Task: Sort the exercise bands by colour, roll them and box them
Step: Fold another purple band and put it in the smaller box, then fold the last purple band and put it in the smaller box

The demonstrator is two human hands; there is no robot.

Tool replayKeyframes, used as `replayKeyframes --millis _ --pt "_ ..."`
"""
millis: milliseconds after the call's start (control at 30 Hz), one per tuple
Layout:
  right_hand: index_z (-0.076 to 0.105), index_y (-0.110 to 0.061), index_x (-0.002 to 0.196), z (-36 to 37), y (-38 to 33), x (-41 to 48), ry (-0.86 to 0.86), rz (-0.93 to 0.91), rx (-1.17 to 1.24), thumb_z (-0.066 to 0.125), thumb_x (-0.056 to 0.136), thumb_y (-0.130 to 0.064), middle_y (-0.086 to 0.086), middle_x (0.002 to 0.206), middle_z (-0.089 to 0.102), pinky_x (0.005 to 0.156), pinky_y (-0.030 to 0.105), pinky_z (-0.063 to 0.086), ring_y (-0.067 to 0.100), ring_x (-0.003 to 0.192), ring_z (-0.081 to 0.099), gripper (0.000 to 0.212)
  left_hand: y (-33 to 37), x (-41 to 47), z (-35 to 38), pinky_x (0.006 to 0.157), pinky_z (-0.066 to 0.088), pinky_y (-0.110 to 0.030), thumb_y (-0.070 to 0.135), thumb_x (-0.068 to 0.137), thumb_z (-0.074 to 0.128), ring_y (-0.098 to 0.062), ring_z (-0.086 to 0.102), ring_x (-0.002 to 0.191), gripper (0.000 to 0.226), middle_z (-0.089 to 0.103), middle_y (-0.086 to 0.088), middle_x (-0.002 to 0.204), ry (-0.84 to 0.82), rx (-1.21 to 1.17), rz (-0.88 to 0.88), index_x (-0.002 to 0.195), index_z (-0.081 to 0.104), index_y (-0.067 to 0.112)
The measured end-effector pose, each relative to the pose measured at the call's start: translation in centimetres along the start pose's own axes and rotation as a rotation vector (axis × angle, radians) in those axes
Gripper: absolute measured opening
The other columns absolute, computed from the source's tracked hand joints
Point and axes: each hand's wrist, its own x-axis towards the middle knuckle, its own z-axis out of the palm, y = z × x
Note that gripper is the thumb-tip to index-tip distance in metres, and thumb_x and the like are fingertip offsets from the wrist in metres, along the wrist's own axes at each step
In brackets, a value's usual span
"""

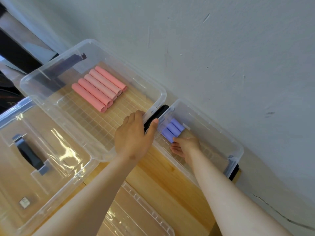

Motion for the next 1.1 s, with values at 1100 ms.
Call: replayKeyframes --millis 1100 --pt "0.053 -0.031 0.127 0.7 5.7 -18.7 -0.033 -0.861 -0.564 0.062 0.092 -0.022 -0.023 0.122 0.051 0.084 -0.001 0.031 -0.014 0.11 0.039 0.037 -3.3 -6.5 -4.6 0.109 0.025 -0.027 0.052 0.094 0.04 -0.014 0.03 0.139 0.063 0.039 0.005 0.15 -0.014 -0.323 0.174 0.146 0.035 0.019"
